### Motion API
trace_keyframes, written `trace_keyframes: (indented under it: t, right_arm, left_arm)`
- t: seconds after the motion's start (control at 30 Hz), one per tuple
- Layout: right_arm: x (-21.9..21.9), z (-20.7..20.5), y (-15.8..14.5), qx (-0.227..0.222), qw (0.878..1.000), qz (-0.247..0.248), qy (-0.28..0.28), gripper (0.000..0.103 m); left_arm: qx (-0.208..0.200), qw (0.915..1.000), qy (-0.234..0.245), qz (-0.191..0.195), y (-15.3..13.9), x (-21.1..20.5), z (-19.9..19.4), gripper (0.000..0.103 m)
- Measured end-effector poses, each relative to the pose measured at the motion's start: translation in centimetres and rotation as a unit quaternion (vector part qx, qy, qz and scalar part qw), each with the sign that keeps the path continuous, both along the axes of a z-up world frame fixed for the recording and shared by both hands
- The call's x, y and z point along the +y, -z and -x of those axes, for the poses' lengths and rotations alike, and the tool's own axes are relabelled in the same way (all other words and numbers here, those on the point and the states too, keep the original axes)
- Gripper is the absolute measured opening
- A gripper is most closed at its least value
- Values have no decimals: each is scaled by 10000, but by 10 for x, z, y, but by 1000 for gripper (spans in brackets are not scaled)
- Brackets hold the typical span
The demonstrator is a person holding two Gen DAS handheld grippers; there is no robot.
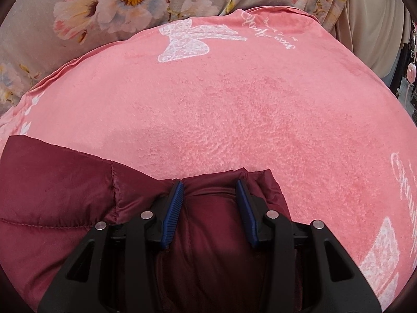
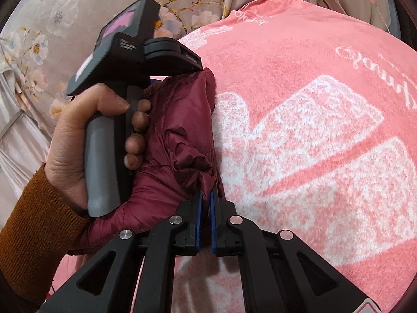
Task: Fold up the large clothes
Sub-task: 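Lower the folded jacket onto the blanket and open both tools, then grasp the folded jacket bundle with both tools and lift it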
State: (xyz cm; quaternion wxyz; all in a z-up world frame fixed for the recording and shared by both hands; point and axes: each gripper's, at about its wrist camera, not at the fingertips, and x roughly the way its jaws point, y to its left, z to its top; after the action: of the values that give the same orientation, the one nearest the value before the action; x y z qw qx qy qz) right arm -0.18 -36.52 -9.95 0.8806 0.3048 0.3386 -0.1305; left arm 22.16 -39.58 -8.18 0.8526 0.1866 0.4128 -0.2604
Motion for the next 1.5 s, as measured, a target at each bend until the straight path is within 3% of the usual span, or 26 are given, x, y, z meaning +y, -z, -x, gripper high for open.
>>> trace_keyframes:
  t: [0.07, 0.13, 0.2, 0.23, 0.27, 0.3, 0.37, 0.47, 0.5, 0.6, 0.67, 0.73, 0.93, 1.27, 1.37, 1.43, 1.5]
  right_arm:
    - [-3, 3, 1, -97, 9998, -162, -64, 3]
    - [-8, 6, 2, -215, 9991, -357, -117, 5]
    - [-11, 11, 2, -321, 9981, -496, -147, 8]
    - [-11, 13, 0, -336, 9980, -509, -163, 10]
    - [-10, 14, -2, -320, 9983, -468, -162, 23]
    - [-10, 17, -7, -240, 9991, -331, -85, 39]
    - [-10, 23, -17, -242, 9996, -169, 22, 42]
    - [-14, 27, -34, -474, 9985, -264, -34, 52]
    - [-15, 26, -38, -528, 9982, -289, -36, 58]
    - [-18, 17, -48, -652, 9970, -404, -111, 61]
    - [-18, 8, -52, -690, 9964, -470, -166, 64]
    - [-19, -3, -54, -684, 9962, -503, -198, 66]
    - [-24, -26, -42, -557, 9954, -772, -144, 66]
    - [-29, -51, -7, -442, 9889, -1388, -298, 70]
    - [-28, -53, -6, -511, 9887, -1366, -354, 70]
    - [-26, -55, -6, -523, 9890, -1318, -429, 69]
    - [-25, -58, -5, -550, 9876, -1375, -530, 55]
  left_arm:
    - [54, 9999, -41, 133, -11, 10, 4, 42]
    - [231, 9984, -132, 497, -30, 33, 13, 42]
    - [276, 9953, -276, 882, -61, 72, 31, 54]
    - [215, 9940, -350, 1016, -72, 90, 38, 67]
    - [90, 9908, -503, 1252, -88, 121, 51, 79]
    - [0, 9884, -614, 1389, -100, 143, 61, 83]
    - [-100, 9835, -914, 1556, -117, 196, 81, 88]
    - [117, 9702, -1453, 1937, -119, 265, 96, 90]
    - [274, 9638, -1624, 2097, -114, 284, 97, 90]
    - [837, 9397, -2044, 2612, -89, 325, 94, 90]
    - [1218, 9267, -2144, 2835, -70, 333, 89, 90]
    - [1422, 9221, -2042, 2963, -59, 330, 86, 90]
    - [1614, 9171, -1869, 3129, -45, 309, 73, 90]
    - [2210, 8948, -1827, 3423, -5, 300, 52, 92]
    - [2334, 8878, -1753, 3558, 4, 298, 45, 92]
    - [2313, 8888, -1673, 3585, 5, 296, 44, 92]
    - [2292, 8911, -1523, 3610, 4, 292, 43, 87]
